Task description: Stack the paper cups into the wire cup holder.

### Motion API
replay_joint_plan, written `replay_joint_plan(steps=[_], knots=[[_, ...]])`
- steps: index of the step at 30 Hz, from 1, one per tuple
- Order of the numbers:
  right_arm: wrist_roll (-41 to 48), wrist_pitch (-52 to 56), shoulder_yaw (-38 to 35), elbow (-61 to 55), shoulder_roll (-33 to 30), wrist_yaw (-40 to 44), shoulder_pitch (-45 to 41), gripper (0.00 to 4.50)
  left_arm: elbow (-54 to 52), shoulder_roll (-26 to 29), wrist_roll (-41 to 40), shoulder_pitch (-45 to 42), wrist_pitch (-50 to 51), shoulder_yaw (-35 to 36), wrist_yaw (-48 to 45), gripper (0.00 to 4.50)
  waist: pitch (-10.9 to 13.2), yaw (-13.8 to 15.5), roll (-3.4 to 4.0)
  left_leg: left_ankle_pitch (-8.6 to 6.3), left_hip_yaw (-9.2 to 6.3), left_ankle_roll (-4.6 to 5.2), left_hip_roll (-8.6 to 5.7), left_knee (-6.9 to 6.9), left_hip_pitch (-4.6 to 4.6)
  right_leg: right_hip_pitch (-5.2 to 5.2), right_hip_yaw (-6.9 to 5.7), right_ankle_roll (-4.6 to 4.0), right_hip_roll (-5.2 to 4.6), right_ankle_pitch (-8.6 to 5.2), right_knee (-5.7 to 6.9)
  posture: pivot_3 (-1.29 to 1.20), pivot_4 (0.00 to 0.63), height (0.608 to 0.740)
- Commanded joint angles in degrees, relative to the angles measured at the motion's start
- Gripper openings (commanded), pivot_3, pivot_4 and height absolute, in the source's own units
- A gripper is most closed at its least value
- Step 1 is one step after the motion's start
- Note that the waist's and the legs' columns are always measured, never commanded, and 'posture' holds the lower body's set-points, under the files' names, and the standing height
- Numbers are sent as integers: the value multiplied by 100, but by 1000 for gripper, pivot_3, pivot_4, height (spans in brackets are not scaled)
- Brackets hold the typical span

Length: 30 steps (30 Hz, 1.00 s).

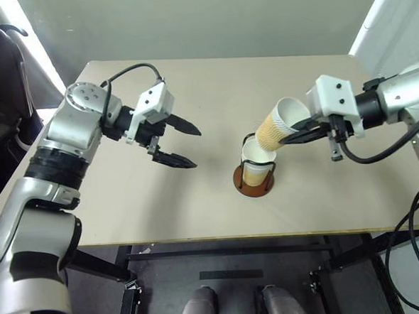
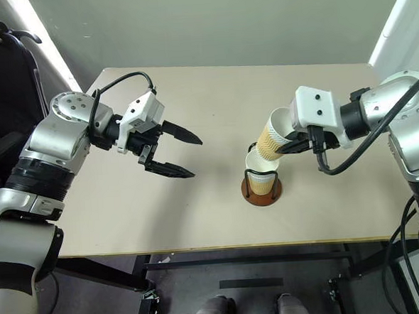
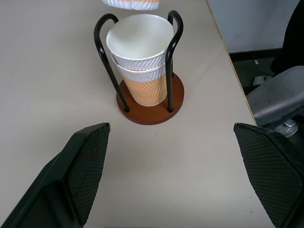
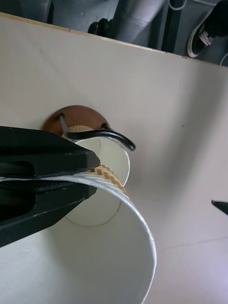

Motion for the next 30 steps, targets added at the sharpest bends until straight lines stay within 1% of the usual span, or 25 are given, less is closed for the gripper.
replay_joint_plan(steps=[1, 16, 25, 28, 30], knots=[[-78, -167, 36, 13, 32, 23, -159, 20, -176, 58, -56, -80, -24, 245, -197, 4500, 0, 0, 0, 0, 0, 0, 0, 1, 0, 0, 0, 0, 0, 0, 0, 0, 150, 740], [-425, -641, 491, 311, 208, 197, -68, 20, -285, 35, -46, -34, 76, 333, -197, 4500, 0, -13, 0, 4, -2, -2, 1, 1, 0, 0, -2, -3, 0, 2, 4, 0, 150, 740], [-745, -895, 693, 557, 418, 215, -216, 20, -258, 15, -2, -37, 62, 353, -197, 4500, 0, -20, 0, 8, -3, -3, 1, 1, 1, 0, -4, -6, 0, 4, 7, 0, 150, 740], [-754, -891, 691, 649, 639, 165, -322, 653, -254, 6, 6, -27, 66, 354, -197, 4500, 0, -30, 0, 9, -3, -4, 1, 1, 2, -1, -5, -7, 0, 5, 7, 0, 150, 740], [-744, -860, 639, 744, 769, 112, -407, 1310, -248, -4, 16, -23, 64, 357, -197, 4500, 0, -40, 0, 10, -4, -4, 1, 1, 2, -1, -5, -8, 0, 5, 9, 0, 150, 740]])
